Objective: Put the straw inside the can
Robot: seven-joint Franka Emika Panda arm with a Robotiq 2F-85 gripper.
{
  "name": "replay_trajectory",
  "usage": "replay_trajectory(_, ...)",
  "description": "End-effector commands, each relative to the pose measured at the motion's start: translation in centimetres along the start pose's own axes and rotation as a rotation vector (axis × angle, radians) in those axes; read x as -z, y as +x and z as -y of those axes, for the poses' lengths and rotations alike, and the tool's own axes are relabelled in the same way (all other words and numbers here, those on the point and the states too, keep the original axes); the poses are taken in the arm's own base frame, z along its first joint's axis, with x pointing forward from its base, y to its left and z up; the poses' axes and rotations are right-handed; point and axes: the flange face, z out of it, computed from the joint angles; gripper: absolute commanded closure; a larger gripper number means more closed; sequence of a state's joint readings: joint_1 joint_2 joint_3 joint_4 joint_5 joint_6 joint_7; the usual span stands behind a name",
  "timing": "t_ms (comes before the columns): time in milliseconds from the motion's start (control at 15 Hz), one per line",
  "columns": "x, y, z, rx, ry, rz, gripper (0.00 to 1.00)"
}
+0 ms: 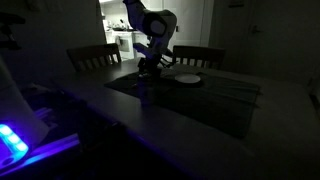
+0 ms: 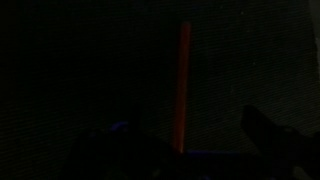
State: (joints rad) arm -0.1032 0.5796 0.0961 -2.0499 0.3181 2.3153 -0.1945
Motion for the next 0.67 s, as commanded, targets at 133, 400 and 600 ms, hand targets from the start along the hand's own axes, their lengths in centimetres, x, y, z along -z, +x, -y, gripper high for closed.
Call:
replay_trajectory(133, 3.9, -1.3, -0.1, 0.023, 0.095, -0.045, 0.0)
replay_trajectory(400, 9.2, -1.4, 0.6, 0.058, 0.037, -0.101, 0.0)
replay_trajectory(600, 11.1, -0.3, 1.5, 0.093, -0.002, -0.171, 0.0)
